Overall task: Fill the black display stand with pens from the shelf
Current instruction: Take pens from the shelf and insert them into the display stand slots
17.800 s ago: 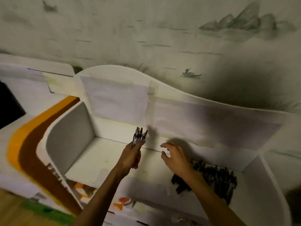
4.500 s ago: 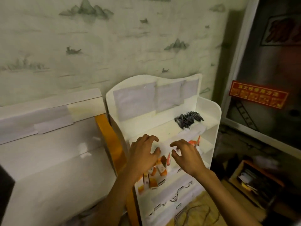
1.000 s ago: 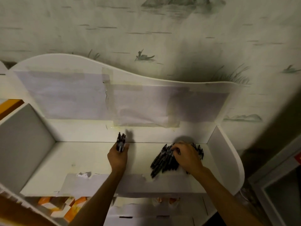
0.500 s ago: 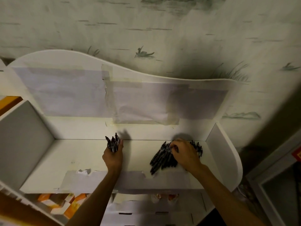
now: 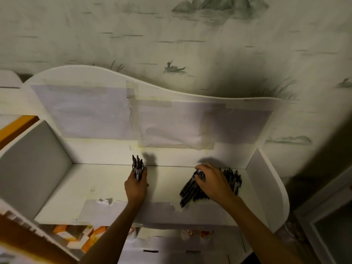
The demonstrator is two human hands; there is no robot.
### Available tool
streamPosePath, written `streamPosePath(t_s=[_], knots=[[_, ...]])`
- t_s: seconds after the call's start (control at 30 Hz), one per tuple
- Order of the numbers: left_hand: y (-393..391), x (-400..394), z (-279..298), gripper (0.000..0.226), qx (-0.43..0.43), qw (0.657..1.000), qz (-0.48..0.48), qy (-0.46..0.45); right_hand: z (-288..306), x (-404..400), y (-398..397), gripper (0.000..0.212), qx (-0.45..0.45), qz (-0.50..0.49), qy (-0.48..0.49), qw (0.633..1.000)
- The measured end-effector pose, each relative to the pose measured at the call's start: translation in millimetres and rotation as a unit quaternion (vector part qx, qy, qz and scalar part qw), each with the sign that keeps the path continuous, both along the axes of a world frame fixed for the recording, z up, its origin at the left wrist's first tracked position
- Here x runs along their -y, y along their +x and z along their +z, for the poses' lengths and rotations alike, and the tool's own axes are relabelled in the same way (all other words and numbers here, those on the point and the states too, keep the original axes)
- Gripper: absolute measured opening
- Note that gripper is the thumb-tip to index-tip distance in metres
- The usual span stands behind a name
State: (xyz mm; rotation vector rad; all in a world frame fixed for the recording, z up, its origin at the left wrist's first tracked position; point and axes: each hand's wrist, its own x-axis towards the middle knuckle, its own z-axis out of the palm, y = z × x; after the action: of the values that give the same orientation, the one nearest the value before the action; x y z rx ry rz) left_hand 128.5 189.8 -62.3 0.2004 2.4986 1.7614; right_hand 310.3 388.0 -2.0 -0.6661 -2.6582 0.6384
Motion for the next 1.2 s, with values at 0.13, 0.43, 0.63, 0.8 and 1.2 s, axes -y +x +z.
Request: streamPosePath(t_s=[0.13,0.43,0.63,0.8,1.2], knots=[[-1.3,21.1,14.5,0.034,0.045,0.998,-0.028,0.037,5.3,11.6,-19.8,0.033,0.0,0.015,-0.016,1.0],[-26.6,89.0,56.8,0.019,0.12,0.986,-0.085,0.076,33.8,73.8,-78.2,0.032,-0.001,0.091,0.009,0.996],[-37.6,162.0,86.7,0.017,0.072,0.99,-0.091,0.076,56.1,146.6,-116.0,0.028,-0.005,0.13,0.02,0.991],[-53.4,237.7,119.0,0.03,0.066,0.992,-0.082,0.073,74.9,226.4,-146.4,0.023,-0.025,0.152,0.02,0.988],[-105.3,453.1,176.1,0.015,0.043,0.979,-0.123,0.159,122.1,425.2,-225.1,0.023,-0.086,0.173,0.007,0.981]])
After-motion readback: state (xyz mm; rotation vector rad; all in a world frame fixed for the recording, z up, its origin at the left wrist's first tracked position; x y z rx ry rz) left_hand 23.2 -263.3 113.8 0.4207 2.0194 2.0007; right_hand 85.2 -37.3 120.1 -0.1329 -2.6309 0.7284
